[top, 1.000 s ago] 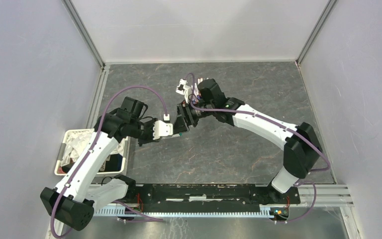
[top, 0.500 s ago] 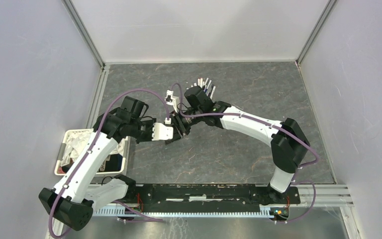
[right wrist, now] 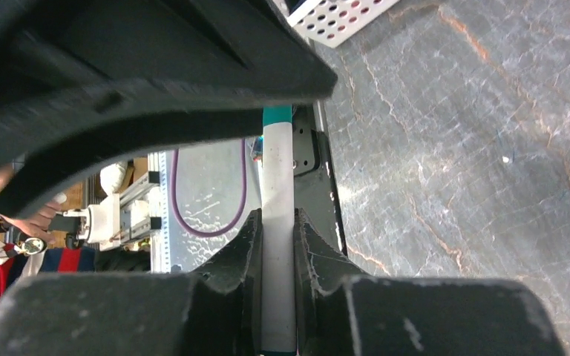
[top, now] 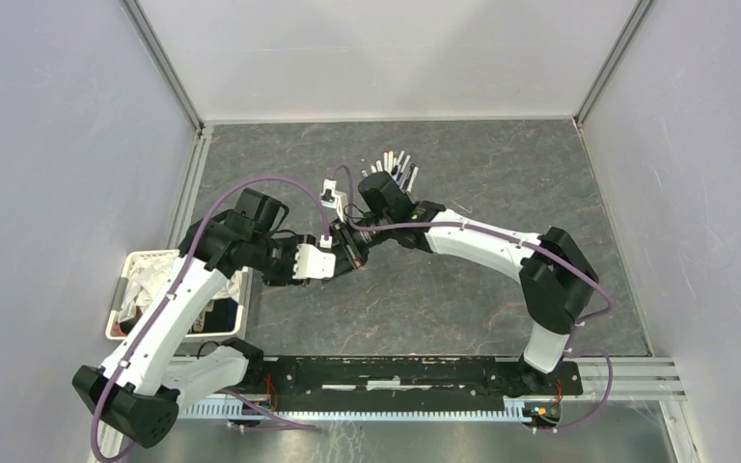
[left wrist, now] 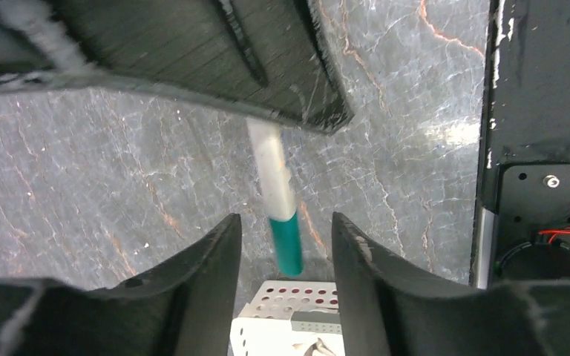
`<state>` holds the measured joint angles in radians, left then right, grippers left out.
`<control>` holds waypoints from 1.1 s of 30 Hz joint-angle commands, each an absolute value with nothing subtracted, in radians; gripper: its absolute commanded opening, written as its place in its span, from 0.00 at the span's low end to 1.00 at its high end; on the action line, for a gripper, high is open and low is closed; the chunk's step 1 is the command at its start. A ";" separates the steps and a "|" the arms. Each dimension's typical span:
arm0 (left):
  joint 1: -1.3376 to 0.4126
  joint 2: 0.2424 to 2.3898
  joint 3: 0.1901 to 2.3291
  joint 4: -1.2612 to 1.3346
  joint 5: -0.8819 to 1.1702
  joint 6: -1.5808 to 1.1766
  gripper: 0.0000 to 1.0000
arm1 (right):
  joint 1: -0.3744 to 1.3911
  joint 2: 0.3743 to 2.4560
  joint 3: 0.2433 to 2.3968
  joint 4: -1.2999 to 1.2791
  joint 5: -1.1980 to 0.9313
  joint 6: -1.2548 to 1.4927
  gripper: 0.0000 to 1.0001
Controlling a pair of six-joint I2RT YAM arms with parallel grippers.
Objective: Open the pen caps
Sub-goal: Pick up the pen from the center of the board.
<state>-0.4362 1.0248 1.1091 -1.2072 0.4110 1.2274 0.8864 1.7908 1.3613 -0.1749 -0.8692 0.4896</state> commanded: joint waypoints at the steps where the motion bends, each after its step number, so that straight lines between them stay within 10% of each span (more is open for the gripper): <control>1: -0.445 1.027 1.172 -1.238 0.507 1.177 0.58 | 0.882 1.680 1.261 -0.095 -0.895 0.429 0.00; 18: -0.446 1.078 1.241 -1.335 0.747 1.037 0.51 | 0.864 1.500 0.989 0.316 -0.910 0.610 0.00; 26: -0.446 1.067 1.230 -1.325 0.702 1.079 0.12 | 0.864 1.502 0.973 0.325 -0.884 0.617 0.01; 30: -0.446 1.048 1.216 -1.324 0.685 1.117 0.07 | 0.878 1.544 1.014 0.273 -0.889 0.596 0.46; 33: -0.446 1.048 1.205 -1.345 0.672 1.153 0.06 | 0.888 1.597 1.092 0.215 -0.908 0.557 0.56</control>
